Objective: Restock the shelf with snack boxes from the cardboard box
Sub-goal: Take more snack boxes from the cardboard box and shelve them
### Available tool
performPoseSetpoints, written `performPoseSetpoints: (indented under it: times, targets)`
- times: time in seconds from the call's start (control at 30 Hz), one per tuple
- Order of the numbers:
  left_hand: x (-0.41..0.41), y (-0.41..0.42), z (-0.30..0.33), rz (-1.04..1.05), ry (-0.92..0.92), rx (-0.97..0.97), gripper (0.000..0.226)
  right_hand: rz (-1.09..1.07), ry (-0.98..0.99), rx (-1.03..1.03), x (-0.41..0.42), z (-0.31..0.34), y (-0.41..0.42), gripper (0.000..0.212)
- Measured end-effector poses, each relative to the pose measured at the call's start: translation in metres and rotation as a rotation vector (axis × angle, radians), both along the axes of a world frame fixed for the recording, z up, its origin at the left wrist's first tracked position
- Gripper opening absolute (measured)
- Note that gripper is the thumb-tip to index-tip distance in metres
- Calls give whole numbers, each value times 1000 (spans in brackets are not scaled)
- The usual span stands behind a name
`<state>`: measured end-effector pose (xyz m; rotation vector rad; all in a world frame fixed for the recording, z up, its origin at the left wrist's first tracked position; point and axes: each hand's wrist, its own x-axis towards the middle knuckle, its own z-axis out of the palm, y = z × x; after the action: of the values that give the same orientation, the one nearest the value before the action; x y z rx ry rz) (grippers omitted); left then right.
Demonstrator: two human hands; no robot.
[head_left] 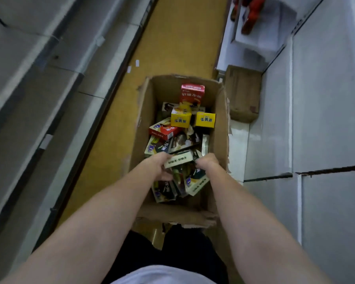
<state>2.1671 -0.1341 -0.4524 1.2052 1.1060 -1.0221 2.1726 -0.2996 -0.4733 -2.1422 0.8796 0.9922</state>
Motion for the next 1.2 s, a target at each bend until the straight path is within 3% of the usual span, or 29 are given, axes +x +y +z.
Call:
performPoseSetpoints:
  times: [0.1,0.27,0.37,0.57,0.8,1.2]
  targets:
    - [-6,20,23,59,-14,-19,27,1,-84,-26,-9,29,6,24]
    - [-45,47,59,165,-130,-71,23,4,-228,-66,-43,68,39,32]
    - [-78,66,85,107,-265,-19,8,51,-320,-92,-70,92,70,25]
    - [-133,140,122,-14,-441,181,18,177,-450,-109,-117,131,152,34]
    - [-192,271,165,200,-697,397,21,372,-613,-12,-142,171,275,33]
    - [-329,464,226,574,-743,788,31,836,-793,284,-211,229,499,32]
